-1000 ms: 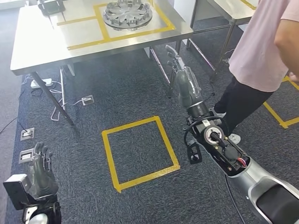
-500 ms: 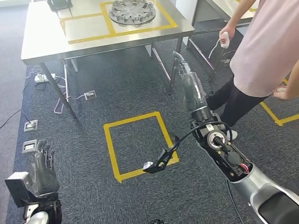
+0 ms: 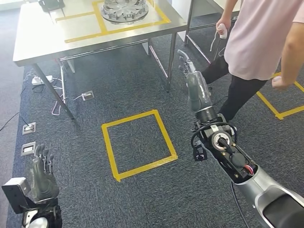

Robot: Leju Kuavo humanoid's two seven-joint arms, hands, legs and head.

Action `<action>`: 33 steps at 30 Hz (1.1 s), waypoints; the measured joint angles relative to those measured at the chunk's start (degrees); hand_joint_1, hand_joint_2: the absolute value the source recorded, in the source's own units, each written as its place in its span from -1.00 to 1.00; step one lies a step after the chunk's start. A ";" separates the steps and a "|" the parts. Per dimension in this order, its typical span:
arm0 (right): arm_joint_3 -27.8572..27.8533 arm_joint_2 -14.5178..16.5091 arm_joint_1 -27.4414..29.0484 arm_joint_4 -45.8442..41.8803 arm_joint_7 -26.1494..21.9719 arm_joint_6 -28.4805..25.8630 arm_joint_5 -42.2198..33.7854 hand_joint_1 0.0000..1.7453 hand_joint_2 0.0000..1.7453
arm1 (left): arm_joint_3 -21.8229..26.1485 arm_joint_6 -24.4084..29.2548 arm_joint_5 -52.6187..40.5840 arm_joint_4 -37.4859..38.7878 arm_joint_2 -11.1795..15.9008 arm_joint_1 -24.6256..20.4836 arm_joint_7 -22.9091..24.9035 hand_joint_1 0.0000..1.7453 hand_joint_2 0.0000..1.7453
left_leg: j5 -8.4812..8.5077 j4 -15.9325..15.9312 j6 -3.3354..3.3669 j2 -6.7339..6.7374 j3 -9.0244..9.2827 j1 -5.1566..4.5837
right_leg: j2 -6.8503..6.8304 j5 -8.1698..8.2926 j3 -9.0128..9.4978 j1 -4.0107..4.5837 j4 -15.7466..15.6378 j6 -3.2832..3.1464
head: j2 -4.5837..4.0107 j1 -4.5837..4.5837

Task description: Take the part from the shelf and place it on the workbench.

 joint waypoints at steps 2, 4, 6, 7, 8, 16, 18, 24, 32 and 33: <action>-0.09 0.00 -0.01 -0.02 0.00 0.00 0.01 -1.00 -1.00 | 0.11 -0.01 0.01 -0.01 -0.01 -0.03 0.00 -1.00 -1.00 | 3.52 -8.82 0.39 -0.01 5.07 -0.09 | 0.06 0.15 -0.20 0.10 0.13 0.22 | 0.00 -0.03; -0.23 0.00 -0.02 -0.05 0.00 0.06 0.02 -1.00 -1.00 | 0.17 -0.04 0.11 -0.01 -0.02 -0.07 0.00 -1.00 -1.00 | 4.77 -14.10 0.90 -0.06 7.83 -0.26 | 0.08 0.36 -0.48 0.26 0.32 0.66 | 0.00 0.00; -0.31 0.00 -0.02 -0.08 0.02 0.18 0.02 -1.00 -1.00 | 0.20 -0.08 0.36 -0.01 -0.02 -0.05 0.01 -1.00 -1.00 | 4.93 -15.11 1.43 -0.11 7.99 -0.27 | 0.08 0.65 -0.73 0.35 0.43 1.24 | 0.00 0.12; -0.34 0.00 -0.01 -0.09 0.04 0.22 0.02 -1.00 -1.00 | 0.21 -0.09 0.48 -0.01 -0.01 -0.04 0.02 -1.00 -1.00 | 5.06 -15.33 1.74 -0.10 7.93 -0.13 | 0.10 0.40 -0.99 0.31 0.72 1.49 | 0.00 0.14; -0.39 0.00 -0.02 -0.10 0.06 0.26 0.02 -1.00 -1.00 | 0.21 -0.09 0.55 -0.02 -0.01 -0.03 0.02 -1.00 -1.00 | 5.26 -15.50 2.07 -0.08 7.86 0.01 | 0.11 -0.44 -1.55 0.28 1.73 1.73 | 0.00 0.28; -0.49 0.00 0.27 -0.04 0.11 0.32 0.10 -1.00 -1.00 | 0.22 0.74 0.35 -0.06 -0.15 0.58 0.09 -1.00 -1.00 | 6.25 -15.44 2.71 -0.04 6.75 0.24 | 0.09 -4.64 -4.25 -0.39 12.20 2.87 | 0.00 0.94; -0.50 0.00 0.19 -0.06 0.10 0.31 0.21 -1.00 -1.00 | 0.22 0.99 0.20 -0.13 -0.16 0.60 0.16 -1.00 -1.00 | 6.32 -15.09 2.31 -0.10 6.46 0.06 | 0.13 -2.11 0.01 -0.36 3.93 2.67 | 0.00 0.98; -0.49 0.00 0.44 -0.09 0.15 0.21 0.43 -1.00 -1.00 | 0.26 1.25 -0.01 -0.28 -0.12 0.78 0.26 -1.00 -1.00 | 6.82 -14.57 2.60 -0.09 5.14 -0.32 | 0.27 -1.75 1.10 -0.16 0.57 2.14 | 0.00 0.39; -0.40 0.00 0.40 -0.09 0.01 0.50 -0.48 -1.00 -1.00 | 0.37 1.85 -0.14 -0.62 0.02 1.05 0.33 -1.00 -1.00 | 6.89 -14.61 2.07 -0.16 5.13 -0.16 | 0.16 -1.74 1.12 0.00 0.59 1.82 | 0.00 0.25; -0.39 0.00 0.41 -0.09 -0.12 0.69 -1.00 -1.00 -1.00 | 0.39 1.94 -0.14 -0.72 0.07 1.12 0.36 -1.00 -1.00 | 6.82 -14.56 2.13 -0.15 5.09 -0.18 | 0.16 -1.76 1.13 -0.03 0.58 1.86 | 0.00 0.22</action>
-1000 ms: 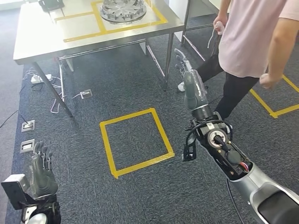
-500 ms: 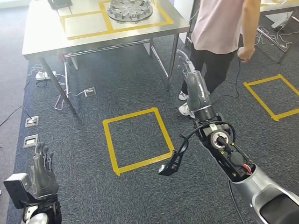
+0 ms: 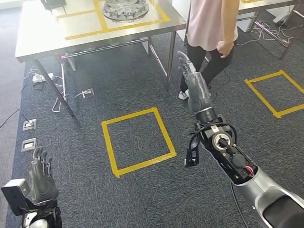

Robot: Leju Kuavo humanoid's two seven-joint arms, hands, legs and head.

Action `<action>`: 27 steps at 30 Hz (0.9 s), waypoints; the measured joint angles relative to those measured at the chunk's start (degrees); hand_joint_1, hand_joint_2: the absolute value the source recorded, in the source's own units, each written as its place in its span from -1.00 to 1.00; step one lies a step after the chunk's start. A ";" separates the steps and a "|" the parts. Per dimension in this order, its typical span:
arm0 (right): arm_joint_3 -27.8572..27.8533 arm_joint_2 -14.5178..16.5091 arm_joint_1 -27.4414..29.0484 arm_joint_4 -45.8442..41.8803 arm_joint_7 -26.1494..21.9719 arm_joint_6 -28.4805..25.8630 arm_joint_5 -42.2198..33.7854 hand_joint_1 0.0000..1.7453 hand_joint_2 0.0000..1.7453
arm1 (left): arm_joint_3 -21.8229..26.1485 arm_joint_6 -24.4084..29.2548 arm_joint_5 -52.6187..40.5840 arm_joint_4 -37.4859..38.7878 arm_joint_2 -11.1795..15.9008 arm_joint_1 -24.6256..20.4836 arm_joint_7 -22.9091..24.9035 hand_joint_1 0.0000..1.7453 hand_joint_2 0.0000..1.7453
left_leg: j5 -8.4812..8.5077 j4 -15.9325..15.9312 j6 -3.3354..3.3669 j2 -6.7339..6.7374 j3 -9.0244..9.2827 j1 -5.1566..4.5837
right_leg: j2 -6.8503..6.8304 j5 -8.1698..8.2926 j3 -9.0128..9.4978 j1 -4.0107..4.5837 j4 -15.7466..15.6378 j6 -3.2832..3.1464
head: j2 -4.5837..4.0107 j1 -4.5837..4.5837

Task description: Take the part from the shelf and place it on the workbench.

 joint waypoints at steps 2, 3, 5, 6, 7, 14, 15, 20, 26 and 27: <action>0.02 0.00 -0.03 0.00 -0.31 0.44 -0.90 -1.00 -1.00 | 0.02 0.27 0.01 -0.33 0.15 0.10 0.06 -1.00 -1.00 | -0.10 -0.01 0.13 0.00 -0.03 -0.07 | -0.02 -0.01 0.03 -0.04 -0.17 0.14 | 0.00 -0.03; -0.01 0.00 -0.07 -0.01 -0.45 0.61 -1.21 -1.00 -1.00 | 0.02 0.40 0.01 -0.58 0.19 0.16 0.10 -1.00 -1.00 | 0.01 -0.39 0.22 0.09 0.18 0.15 | 0.00 -0.09 0.01 0.01 -0.24 0.26 | 0.00 0.00; -0.08 0.00 -0.25 -0.03 -0.70 0.86 -1.74 -1.00 -1.00 | 0.03 0.55 0.00 -1.05 0.21 0.23 0.20 -1.00 -1.00 | 0.26 -1.42 0.36 0.45 0.94 0.54 | 0.08 -1.27 -0.79 0.07 1.44 0.57 | -0.01 0.15; -0.13 0.00 -0.35 -0.03 -0.78 0.92 -1.98 -1.00 -1.00 | 0.03 0.63 0.01 -1.21 0.21 0.27 0.29 -1.00 -1.00 | 0.35 -1.85 0.45 0.70 1.30 0.73 | 0.11 -2.68 -2.14 0.06 4.19 0.74 | -0.01 0.29; -0.17 0.00 -0.37 -0.02 -0.83 0.99 -2.24 -1.00 -1.00 | 0.03 0.71 0.04 -1.29 0.22 0.32 0.37 -1.00 -1.00 | 0.29 -1.96 0.52 0.94 1.48 0.66 | 0.11 -4.43 -4.15 -0.02 8.19 0.93 | -0.01 0.40; -0.33 0.00 0.03 0.05 -0.89 1.42 -2.99 -1.00 -1.00 | 0.03 1.10 0.19 -1.57 0.23 0.89 0.79 -1.00 -1.00 | -1.37 -0.81 -0.38 2.84 2.28 0.63 | -2.29 1.15 -4.71 -0.65 4.74 1.92 | 0.00 0.93; -0.33 0.00 -0.01 0.06 -0.89 1.44 -3.03 -1.00 -1.00 | 0.03 1.15 0.20 -1.70 0.27 0.90 0.82 -1.00 -1.00 | -1.65 -0.46 -0.69 3.11 2.25 0.49 | -2.96 1.88 -3.55 -0.53 2.29 1.56 | 0.00 0.98; -0.37 0.00 -0.16 0.02 -1.13 1.70 -3.06 -1.00 -1.00 | -0.01 1.38 0.32 -2.19 0.38 0.93 0.84 -1.00 -1.00 | -3.46 1.77 -1.93 3.71 1.47 0.44 | -1.01 1.89 -3.12 -0.26 1.32 -0.83 | 0.00 0.40; -0.32 0.00 -0.27 0.07 -1.35 1.88 -3.20 -1.00 -1.00 | -0.01 1.41 0.41 -2.42 0.64 1.30 0.84 -1.00 -1.00 | -8.72 18.55 -2.04 0.45 -7.97 0.64 | 2.70 1.96 -3.05 -0.26 1.25 -1.65 | 0.00 -0.03; -0.33 0.00 -0.27 0.07 -1.35 1.88 -3.21 -1.00 -1.00 | -0.01 1.43 0.42 -2.43 0.65 1.29 0.84 -1.00 -1.00 | -6.71 15.90 -1.79 0.22 -7.05 0.64 | 3.43 1.96 -2.99 -0.25 1.26 -1.64 | 0.00 -0.03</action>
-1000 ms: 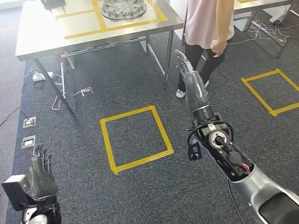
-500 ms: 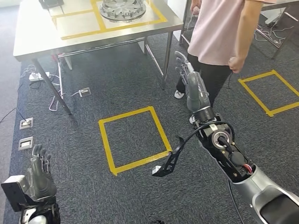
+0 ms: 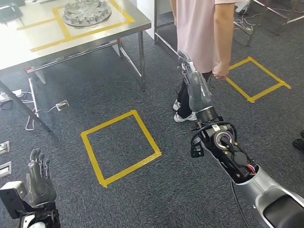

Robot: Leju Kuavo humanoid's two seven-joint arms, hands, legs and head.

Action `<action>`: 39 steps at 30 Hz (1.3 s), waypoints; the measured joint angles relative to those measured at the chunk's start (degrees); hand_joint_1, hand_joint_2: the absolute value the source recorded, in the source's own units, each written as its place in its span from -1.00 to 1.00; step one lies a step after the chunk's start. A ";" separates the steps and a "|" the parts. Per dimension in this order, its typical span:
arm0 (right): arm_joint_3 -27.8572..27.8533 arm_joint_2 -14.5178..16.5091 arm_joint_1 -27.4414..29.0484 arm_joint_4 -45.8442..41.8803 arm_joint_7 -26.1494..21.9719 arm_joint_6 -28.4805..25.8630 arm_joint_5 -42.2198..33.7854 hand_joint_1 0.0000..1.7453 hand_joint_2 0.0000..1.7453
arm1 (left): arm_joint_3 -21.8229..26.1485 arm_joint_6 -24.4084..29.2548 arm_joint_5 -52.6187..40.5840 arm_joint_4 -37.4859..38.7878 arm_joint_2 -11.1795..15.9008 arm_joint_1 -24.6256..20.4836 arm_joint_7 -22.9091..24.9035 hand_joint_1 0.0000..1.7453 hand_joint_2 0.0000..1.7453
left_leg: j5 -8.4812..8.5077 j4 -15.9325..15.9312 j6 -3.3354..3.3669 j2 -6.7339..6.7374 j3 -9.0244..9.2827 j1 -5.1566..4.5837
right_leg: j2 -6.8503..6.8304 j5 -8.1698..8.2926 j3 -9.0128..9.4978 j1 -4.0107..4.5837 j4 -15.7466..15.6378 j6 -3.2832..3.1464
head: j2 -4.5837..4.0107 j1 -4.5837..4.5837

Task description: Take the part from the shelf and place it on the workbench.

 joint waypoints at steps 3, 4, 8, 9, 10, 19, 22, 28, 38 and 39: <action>-0.01 0.00 -0.04 0.01 -0.05 0.00 -0.02 -1.00 -1.00 | 0.01 0.00 -0.01 -0.11 0.07 -0.14 0.00 -1.00 -1.00 | 5.56 -11.99 0.78 -2.93 5.21 0.04 | 1.96 -0.08 -0.09 0.05 0.09 0.33 | 0.00 0.01; -0.01 0.00 -0.05 0.02 -0.07 0.00 -0.02 -1.00 -1.00 | 0.01 0.00 -0.01 -0.15 0.10 -0.16 0.00 -1.00 -1.00 | 6.09 -14.05 0.89 -3.67 6.14 -0.02 | 2.55 -0.10 -0.23 -0.02 0.11 0.61 | 0.00 0.02; -0.09 0.00 0.00 0.07 -0.15 0.03 -0.03 -1.00 -1.00 | 0.00 -0.08 0.01 -0.34 0.11 -0.42 0.01 -1.00 -1.00 | 6.23 -15.57 1.63 -1.90 7.03 -0.01 | 2.99 -0.74 -1.32 -0.26 0.86 2.00 | 0.00 0.15; -0.14 0.00 -0.07 0.08 -0.19 0.05 -0.08 -1.00 -1.00 | 0.00 -0.12 -0.01 -0.42 0.11 -0.50 0.00 -1.00 -1.00 | 6.29 -15.86 1.93 -1.23 7.25 0.03 | 1.53 -2.02 -2.39 -0.14 3.01 2.24 | 0.00 0.37; -0.20 0.00 -0.13 0.09 -0.22 0.10 -0.14 -1.00 -1.00 | 0.00 -0.17 -0.03 -0.46 0.12 -0.52 0.01 -1.00 -1.00 | 6.27 -16.03 2.18 -0.58 7.42 -0.01 | -0.26 -3.84 -3.95 -0.07 6.47 2.41 | 0.00 0.59; -0.50 0.00 -0.16 0.26 -0.31 0.27 -0.41 -1.00 -1.00 | 0.00 -0.24 -0.10 -0.62 0.14 -0.37 0.02 -1.00 -1.00 | 4.88 -15.69 1.80 4.74 8.73 -0.77 | -7.61 -0.08 -0.46 0.81 0.66 1.81 | 0.00 1.18; -0.54 0.00 -0.18 0.25 -0.31 0.27 -0.41 -1.00 -1.00 | 0.00 -0.24 -0.11 -0.72 0.16 -0.41 0.04 -1.00 -1.00 | 4.54 -15.50 1.24 6.20 8.82 -1.06 | -6.57 0.17 -0.15 0.91 -0.26 0.80 | 0.00 0.86; -0.48 0.00 -0.27 0.24 -0.32 0.35 -0.41 -1.00 -1.00 | 0.00 -0.25 -0.13 -0.92 0.44 -0.17 0.04 -1.00 -1.00 | -3.61 2.02 -0.04 0.30 0.58 -0.29 | -2.55 0.74 -0.25 0.21 -0.57 -0.24 | 0.00 0.14; -0.56 0.00 -0.19 0.46 -0.44 0.49 -0.57 -1.00 -1.00 | -0.01 -0.22 -0.28 -1.04 0.46 -0.31 0.13 -1.00 -1.00 | 5.36 -15.07 1.12 -1.79 7.85 0.39 | 2.98 0.68 -1.59 -0.30 0.18 2.26 | 0.00 0.17; -0.62 0.00 -0.15 0.46 -0.49 0.46 -0.60 -1.00 -1.00 | -0.01 -0.18 -0.31 -1.10 0.44 -0.40 0.16 -1.00 -1.00 | 5.46 -15.27 1.53 -1.19 7.96 0.40 | 1.69 -0.22 -2.31 -0.27 1.52 2.54 | 0.00 0.41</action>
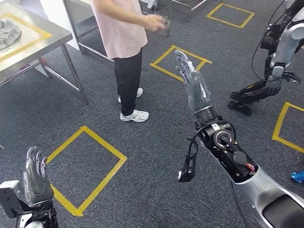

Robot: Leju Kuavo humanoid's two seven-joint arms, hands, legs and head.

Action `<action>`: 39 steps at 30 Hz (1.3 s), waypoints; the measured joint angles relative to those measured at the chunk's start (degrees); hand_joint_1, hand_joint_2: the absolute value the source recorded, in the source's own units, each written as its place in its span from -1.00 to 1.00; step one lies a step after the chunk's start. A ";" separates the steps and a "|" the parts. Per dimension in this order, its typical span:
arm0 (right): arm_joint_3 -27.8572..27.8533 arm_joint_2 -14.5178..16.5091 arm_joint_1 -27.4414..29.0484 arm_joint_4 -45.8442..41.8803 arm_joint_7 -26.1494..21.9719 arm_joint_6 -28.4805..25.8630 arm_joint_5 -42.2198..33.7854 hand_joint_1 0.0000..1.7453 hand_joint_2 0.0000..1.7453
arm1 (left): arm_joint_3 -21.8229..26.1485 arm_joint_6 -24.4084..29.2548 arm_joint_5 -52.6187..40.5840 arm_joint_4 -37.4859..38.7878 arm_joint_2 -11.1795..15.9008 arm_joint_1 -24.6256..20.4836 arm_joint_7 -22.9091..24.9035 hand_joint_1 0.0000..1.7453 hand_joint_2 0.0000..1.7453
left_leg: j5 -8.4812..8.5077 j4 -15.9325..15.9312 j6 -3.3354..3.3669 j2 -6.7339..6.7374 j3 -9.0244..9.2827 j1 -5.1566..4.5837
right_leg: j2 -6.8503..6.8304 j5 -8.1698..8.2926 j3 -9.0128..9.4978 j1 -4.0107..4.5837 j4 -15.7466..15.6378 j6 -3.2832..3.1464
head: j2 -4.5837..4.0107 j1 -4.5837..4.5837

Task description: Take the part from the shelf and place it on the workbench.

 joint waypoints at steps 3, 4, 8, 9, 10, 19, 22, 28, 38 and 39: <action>-0.15 0.00 0.17 0.05 -0.14 -0.09 -0.01 -1.00 -1.00 | 0.01 0.16 -0.10 -0.10 -0.02 0.14 0.05 -1.00 -1.00 | -0.01 -0.22 0.68 1.71 0.12 -0.21 | -4.20 -5.63 -4.94 0.05 11.07 0.54 | 0.00 0.79; -0.15 0.00 0.30 0.10 -0.17 -0.10 -0.01 -1.00 -1.00 | 0.00 0.21 -0.12 -0.10 -0.02 0.28 0.06 -1.00 -1.00 | -0.07 -0.20 0.75 2.34 0.12 -0.30 | -4.53 -6.98 -6.58 0.00 14.76 0.66 | 0.00 0.84; -0.24 0.00 0.56 0.27 -0.32 -0.29 -0.01 -1.00 -1.00 | -0.02 0.22 -0.13 -0.10 -0.10 0.41 0.08 -1.00 -1.00 | -0.49 -0.16 0.62 4.80 0.56 -0.52 | -6.25 -2.53 -2.86 0.20 8.29 0.21 | 0.00 1.03; -0.31 0.00 0.55 0.25 -0.38 -0.43 -0.02 -1.00 -1.00 | -0.02 0.13 -0.13 -0.10 -0.15 0.37 0.08 -1.00 -1.00 | -0.67 -0.09 0.43 5.33 0.74 -0.71 | -7.87 -1.03 -0.62 0.62 3.89 -0.21 | 0.00 1.07; -0.39 0.00 0.59 0.19 -0.41 -0.61 -0.03 -1.00 -1.00 | -0.02 -0.01 -0.13 -0.10 -0.19 0.34 0.07 -1.00 -1.00 | -0.82 -0.05 0.22 5.88 0.88 -0.87 | -9.17 -0.08 0.97 1.01 0.63 -0.69 | 0.00 1.06; -1.74 -0.02 3.45 -1.01 0.18 -2.24 -0.22 -1.00 -1.00 | -0.19 -1.67 -0.37 0.13 -0.77 -0.64 -0.42 -1.00 -1.00 | -8.92 15.45 -1.92 1.72 -5.81 -0.58 | -4.67 0.97 2.36 0.58 -2.17 -3.02 | 0.00 -0.29; -2.18 -0.02 5.17 -1.50 0.52 -2.51 0.18 -1.00 -1.00 | -0.22 -2.24 -0.59 0.48 -0.97 -0.73 -0.55 -1.00 -1.00 | -6.71 16.26 -1.92 1.33 -7.21 -0.38 | -2.18 0.96 2.41 0.50 -2.13 -2.98 | 0.00 -0.39; -3.54 -0.21 7.57 -2.89 1.06 -2.54 0.58 -1.00 -1.00 | -0.25 -3.17 -1.05 0.92 -1.35 -1.30 -0.95 -1.00 -1.00 | 0.18 0.76 -0.99 -1.70 -0.87 0.13 | 2.16 0.80 1.59 0.46 -1.61 -1.32 | 0.00 -0.20; -5.11 -0.75 9.56 -4.00 1.44 -2.30 0.59 -1.00 -1.00 | -0.26 -3.54 -1.42 1.18 -1.90 -1.67 -1.14 -1.00 -1.00 | -0.11 0.38 0.55 4.37 -0.23 -0.32 | -5.46 -3.77 -3.63 0.48 10.49 -0.04 | 0.00 1.21; -5.32 -0.80 9.59 -4.14 1.44 -2.30 0.59 -1.00 -1.00 | -0.26 -3.55 -1.46 1.19 -1.95 -1.75 -1.14 -1.00 -1.00 | -0.22 0.38 0.42 4.90 -0.04 -0.41 | -6.54 -2.10 -1.18 0.64 5.83 -0.26 | 0.00 1.28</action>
